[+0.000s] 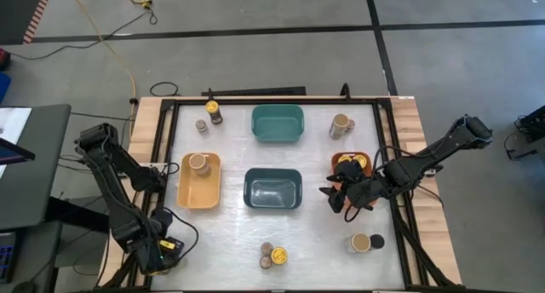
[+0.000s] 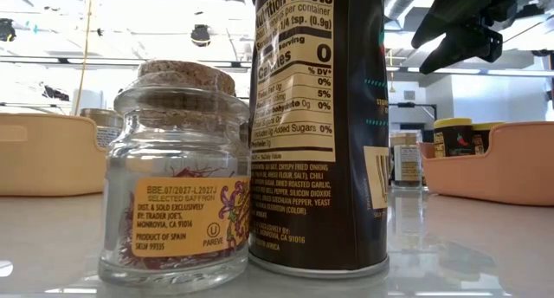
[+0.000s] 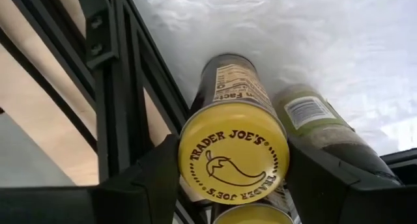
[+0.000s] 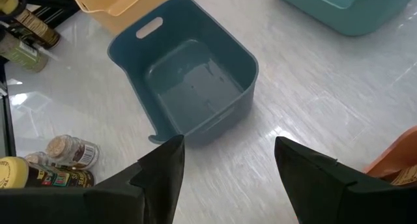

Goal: Sort spices by type
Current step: Put the yellow seasoning bottle into the orange bin

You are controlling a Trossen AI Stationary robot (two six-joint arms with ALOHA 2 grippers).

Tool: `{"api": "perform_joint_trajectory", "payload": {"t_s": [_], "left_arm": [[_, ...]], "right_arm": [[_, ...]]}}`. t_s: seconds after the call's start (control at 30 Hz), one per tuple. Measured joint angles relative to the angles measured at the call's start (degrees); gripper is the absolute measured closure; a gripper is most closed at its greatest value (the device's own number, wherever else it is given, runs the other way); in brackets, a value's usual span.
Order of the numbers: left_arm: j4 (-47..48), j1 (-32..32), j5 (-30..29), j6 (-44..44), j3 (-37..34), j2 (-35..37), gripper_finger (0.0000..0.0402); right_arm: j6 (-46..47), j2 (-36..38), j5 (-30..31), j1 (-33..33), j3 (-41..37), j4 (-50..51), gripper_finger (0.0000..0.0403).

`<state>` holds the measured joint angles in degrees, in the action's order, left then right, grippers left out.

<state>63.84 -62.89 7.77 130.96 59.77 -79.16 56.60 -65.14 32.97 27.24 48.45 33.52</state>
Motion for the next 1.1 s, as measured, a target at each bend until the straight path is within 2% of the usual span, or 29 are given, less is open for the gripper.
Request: {"api": "perform_joint_trajectory", "payload": {"t_s": [0.17,0.4,0.53,0.63,0.73,0.8,0.97,1.1], "left_arm": [[3.81,0.12,0.48,0.06,1.1,0.12,0.0177],[16.03,2.22,0.06,-1.64,8.65,1.43,0.0177],[22.85,4.42,-4.78,-4.2,13.73,3.24,0.0177],[26.21,7.16,-11.3,-7.17,17.4,4.49,0.0177],[26.1,11.08,-18.7,-13.81,19.86,5.7,0.0177],[26.11,14.76,-21.53,-19.07,21.3,6.02,0.0177],[25.08,26.35,-22.33,-36.54,22.83,6.01,0.0177],[19.85,35.69,-22.16,-52.44,23.6,5.96,0.0177]], "right_arm": [[-0.02,0.0,0.0,0.0,0.0,0.0,0.0137],[-0.04,0.0,0.0,0.0,0.0,0.0,0.0137],[-0.03,0.0,0.02,0.0,0.0,-0.07,0.0137],[0.94,0.0,0.13,-0.12,0.0,-0.65,0.0137],[2.32,0.0,0.13,-0.39,0.0,-0.82,0.0137],[3.97,0.0,0.15,-0.56,0.0,-1.13,0.0137],[4.87,0.0,0.15,-1.64,0.0,-1.23,0.0137],[4.5,0.0,0.13,-2.53,0.0,-1.24,0.0137]]}}
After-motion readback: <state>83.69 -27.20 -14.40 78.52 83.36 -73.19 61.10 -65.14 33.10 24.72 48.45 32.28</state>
